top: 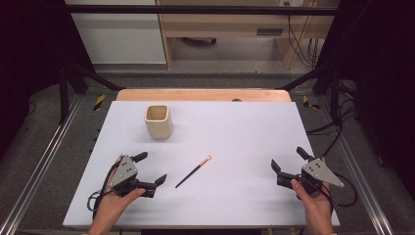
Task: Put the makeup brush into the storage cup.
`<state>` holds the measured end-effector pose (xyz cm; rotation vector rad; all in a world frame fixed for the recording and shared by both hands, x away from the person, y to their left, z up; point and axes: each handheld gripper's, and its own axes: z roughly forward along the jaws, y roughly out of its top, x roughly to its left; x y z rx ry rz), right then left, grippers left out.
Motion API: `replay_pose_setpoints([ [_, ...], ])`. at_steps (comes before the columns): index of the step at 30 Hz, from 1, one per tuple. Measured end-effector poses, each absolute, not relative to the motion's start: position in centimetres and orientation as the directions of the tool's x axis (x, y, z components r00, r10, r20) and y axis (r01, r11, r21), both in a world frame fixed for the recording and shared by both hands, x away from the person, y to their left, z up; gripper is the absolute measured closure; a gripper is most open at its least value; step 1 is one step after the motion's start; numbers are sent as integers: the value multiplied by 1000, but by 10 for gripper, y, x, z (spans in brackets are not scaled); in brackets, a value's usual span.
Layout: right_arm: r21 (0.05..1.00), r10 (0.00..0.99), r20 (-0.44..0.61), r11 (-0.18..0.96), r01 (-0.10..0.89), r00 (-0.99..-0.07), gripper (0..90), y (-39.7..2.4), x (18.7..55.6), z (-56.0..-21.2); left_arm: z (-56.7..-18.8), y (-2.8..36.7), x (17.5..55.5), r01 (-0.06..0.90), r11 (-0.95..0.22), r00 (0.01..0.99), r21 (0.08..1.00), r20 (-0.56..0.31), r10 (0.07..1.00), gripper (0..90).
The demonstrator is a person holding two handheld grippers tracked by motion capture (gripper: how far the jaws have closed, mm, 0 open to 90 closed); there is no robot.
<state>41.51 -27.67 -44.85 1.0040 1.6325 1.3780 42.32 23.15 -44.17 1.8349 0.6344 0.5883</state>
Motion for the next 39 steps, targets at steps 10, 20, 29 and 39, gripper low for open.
replay_pose_setpoints([
  [10,990,912,-64,107,86,-405,28,-277,414,-448,-430,178,438,203,-477,828,855,110,550,12],
  [20,989,911,-73,117,86,-405,27,-277,414,-448,-429,140,452,275,-612,867,742,84,491,21],
  [29,989,910,-72,119,90,-407,28,-276,414,-448,-431,130,466,299,-687,872,662,103,478,28],
  [39,988,910,-72,122,98,-408,29,-275,414,-448,-435,123,478,305,-725,879,617,111,464,37],
])
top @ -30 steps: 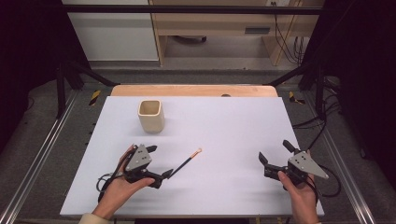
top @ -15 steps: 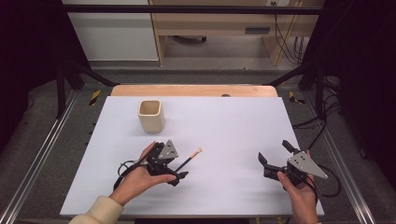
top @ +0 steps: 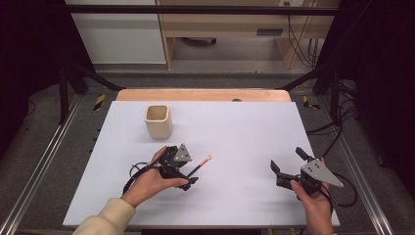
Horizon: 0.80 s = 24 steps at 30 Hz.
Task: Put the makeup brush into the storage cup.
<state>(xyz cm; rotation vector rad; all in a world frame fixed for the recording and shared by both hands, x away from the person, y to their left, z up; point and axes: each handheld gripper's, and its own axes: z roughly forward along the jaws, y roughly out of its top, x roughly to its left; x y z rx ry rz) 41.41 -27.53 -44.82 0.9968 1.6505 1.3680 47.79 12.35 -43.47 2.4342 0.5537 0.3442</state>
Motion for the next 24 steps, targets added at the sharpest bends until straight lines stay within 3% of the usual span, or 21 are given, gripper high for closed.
replay_pose_setpoints([
  [24,986,904,-77,133,105,-422,30,-273,415,-449,-441,99,500,354,-772,879,527,94,467,43],
])
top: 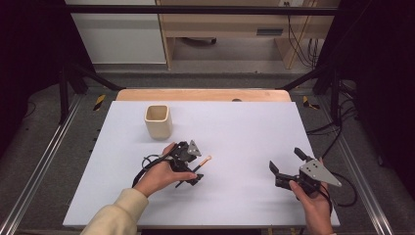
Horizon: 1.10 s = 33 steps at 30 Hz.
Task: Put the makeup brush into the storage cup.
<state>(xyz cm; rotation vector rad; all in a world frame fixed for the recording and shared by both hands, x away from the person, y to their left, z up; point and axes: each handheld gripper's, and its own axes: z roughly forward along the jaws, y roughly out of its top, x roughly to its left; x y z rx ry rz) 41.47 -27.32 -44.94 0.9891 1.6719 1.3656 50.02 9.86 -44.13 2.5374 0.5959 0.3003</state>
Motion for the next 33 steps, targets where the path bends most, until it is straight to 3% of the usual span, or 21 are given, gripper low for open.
replay_pose_setpoints([
  [10,986,903,-77,132,102,-422,31,-273,415,-449,-441,91,500,384,-765,862,517,97,498,44],
  [33,986,902,-75,131,105,-425,31,-272,415,-449,-448,85,497,466,-766,831,442,77,551,247],
])
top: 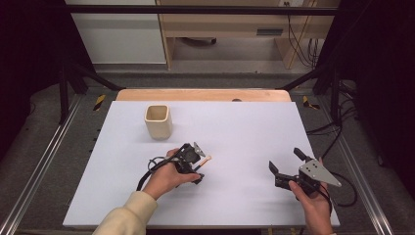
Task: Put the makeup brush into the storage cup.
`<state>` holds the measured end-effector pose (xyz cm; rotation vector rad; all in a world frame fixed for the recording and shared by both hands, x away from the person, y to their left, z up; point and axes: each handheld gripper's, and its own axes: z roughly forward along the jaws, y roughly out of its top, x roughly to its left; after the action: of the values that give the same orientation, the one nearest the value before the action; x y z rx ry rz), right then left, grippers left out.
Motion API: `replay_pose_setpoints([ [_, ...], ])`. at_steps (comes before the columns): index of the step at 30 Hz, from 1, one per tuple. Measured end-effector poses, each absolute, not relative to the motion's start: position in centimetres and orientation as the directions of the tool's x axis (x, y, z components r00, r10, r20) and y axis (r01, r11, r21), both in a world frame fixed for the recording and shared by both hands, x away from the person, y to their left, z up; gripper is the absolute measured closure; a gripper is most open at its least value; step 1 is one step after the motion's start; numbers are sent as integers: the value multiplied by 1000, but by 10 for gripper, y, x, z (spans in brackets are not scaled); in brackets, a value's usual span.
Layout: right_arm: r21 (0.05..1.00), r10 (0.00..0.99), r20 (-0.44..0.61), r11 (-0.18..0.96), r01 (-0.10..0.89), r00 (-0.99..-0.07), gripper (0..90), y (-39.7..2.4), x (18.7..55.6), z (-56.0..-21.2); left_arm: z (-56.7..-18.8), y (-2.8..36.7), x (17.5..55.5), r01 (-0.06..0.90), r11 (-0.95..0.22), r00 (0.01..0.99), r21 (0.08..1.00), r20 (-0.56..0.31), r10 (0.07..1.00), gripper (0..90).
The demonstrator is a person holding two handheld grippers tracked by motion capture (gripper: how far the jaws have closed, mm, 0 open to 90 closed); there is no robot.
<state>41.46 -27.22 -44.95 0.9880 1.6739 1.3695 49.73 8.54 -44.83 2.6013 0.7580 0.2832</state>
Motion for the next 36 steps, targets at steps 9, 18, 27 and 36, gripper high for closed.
replay_pose_setpoints([
  [9,985,900,-73,133,111,-430,32,-271,415,-450,-449,86,498,485,-773,830,409,61,554,401],
  [18,985,900,-73,134,113,-430,33,-271,415,-450,-448,86,501,509,-760,818,405,48,573,544],
  [27,984,900,-76,136,111,-430,34,-271,415,-450,-448,86,504,525,-745,807,411,40,590,632],
  [36,985,899,-73,134,113,-431,36,-271,415,-450,-448,84,507,537,-726,793,429,36,608,691],
])
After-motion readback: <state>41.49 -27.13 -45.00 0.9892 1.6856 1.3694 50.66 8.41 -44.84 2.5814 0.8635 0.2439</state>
